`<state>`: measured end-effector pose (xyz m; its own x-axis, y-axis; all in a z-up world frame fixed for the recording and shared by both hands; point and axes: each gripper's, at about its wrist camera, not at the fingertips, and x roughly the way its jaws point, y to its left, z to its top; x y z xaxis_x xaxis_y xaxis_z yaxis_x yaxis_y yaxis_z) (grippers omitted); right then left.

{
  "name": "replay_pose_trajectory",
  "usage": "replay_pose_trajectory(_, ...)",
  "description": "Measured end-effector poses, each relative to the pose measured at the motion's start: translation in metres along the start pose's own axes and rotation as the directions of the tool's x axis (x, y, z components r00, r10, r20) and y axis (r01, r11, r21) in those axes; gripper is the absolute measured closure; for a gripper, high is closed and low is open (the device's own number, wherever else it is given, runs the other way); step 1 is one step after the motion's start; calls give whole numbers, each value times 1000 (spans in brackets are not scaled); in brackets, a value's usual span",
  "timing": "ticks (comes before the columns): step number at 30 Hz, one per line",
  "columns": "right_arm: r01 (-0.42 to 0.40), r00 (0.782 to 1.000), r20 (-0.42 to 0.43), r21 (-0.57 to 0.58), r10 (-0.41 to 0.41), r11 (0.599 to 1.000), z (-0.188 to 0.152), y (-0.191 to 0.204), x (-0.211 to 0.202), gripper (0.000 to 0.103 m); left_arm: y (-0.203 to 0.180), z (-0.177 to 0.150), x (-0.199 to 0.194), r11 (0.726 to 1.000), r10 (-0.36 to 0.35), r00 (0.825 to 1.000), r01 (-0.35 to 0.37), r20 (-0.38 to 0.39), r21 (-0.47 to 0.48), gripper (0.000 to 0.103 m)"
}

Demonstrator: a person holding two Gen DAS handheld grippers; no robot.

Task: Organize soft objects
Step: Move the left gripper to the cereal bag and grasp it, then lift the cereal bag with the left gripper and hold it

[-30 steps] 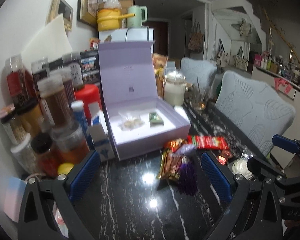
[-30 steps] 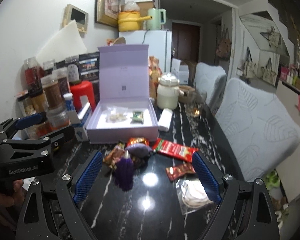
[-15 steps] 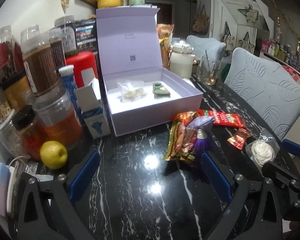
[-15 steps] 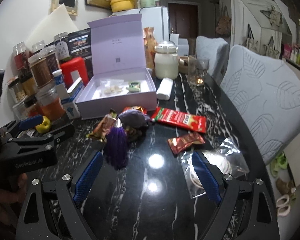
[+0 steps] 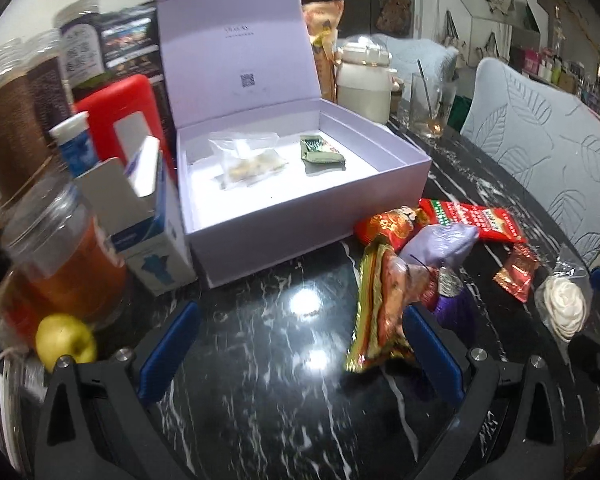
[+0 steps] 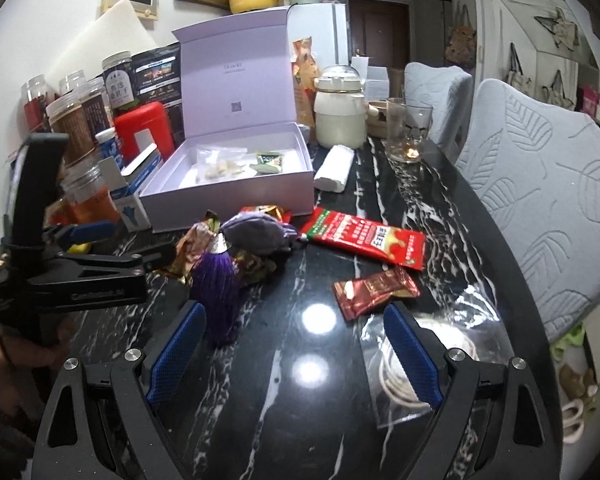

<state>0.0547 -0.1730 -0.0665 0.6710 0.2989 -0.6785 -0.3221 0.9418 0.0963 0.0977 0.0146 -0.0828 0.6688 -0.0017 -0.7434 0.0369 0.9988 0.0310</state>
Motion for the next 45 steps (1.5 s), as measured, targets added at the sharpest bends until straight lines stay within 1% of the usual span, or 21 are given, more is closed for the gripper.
replay_pose_trajectory(2,11,1000,-2,5,-11,1000,3,-5,3,11,-1,2,5,1000,-25,1000,25,-17,15,0)
replay_pose_trajectory(5,13,1000,-3,21,-13,1000,5,-11,8,11,-8,2,8,995,-91,995,92,-43,29,0)
replay_pose_trajectory(6,9,1000,-9,29,-8,1000,5,-14,10,11,-14,2,8,991,-121,992,123,-47,46,0)
replay_pose_trajectory(7,3,1000,-17,36,-3,999,5,-16,13,11,-20,1,8,989,-130,990,134,-50,66,0)
replay_pose_trajectory(10,-1,1000,-29,54,3,999,6,-23,19,11,-35,1,17,984,-130,989,138,-75,112,0)
replay_pose_trajectory(16,15,1000,-26,81,-13,997,6,-36,17,11,-38,6,35,983,-163,980,171,-113,63,0)
replay_pose_trajectory(19,16,1000,-27,99,-13,995,4,-41,17,11,-44,6,39,984,-153,980,163,-126,74,0)
replay_pose_trajectory(22,20,999,-30,106,-17,994,3,-44,17,11,-52,3,43,985,-124,983,138,-133,103,0)
replay_pose_trajectory(26,20,999,-29,119,-16,993,2,-48,16,11,-55,-1,45,983,-145,978,160,-149,91,0)
replay_pose_trajectory(27,19,999,-28,121,-15,992,2,-48,15,11,-55,-2,45,984,-142,979,156,-145,88,3)
replay_pose_trajectory(28,16,1000,-24,123,-13,992,1,-49,13,11,-55,-3,44,986,-130,982,143,-137,91,7)
replay_pose_trajectory(29,16,1000,-23,125,-13,992,1,-49,12,11,-55,-4,43,987,-113,985,126,-131,97,20)
replay_pose_trajectory(30,17,1000,-22,126,-15,992,1,-50,11,11,-55,-5,43,986,-125,983,138,-134,96,29)
replay_pose_trajectory(31,20,1000,-21,128,-17,992,0,-50,10,11,-54,-5,41,985,-138,981,150,-136,88,32)
replay_pose_trajectory(32,21,1000,-20,129,-18,991,0,-50,9,11,-54,-5,40,985,-136,981,149,-135,89,39)
replay_pose_trajectory(34,21,1000,-18,133,-19,991,-1,-50,6,11,-54,-6,36,985,-135,981,148,-136,94,40)
replay_pose_trajectory(35,21,1000,-17,136,-19,991,-2,-51,6,11,-52,-7,33,983,-152,978,164,-144,80,43)
replay_pose_trajectory(37,20,1000,-18,142,-17,990,-2,-51,5,11,-49,-10,26,980,-177,973,189,-145,68,43)
replay_pose_trajectory(45,19,999,-41,164,-12,986,-13,-52,3,11,-34,-29,0,981,-186,972,192,-145,29,43)
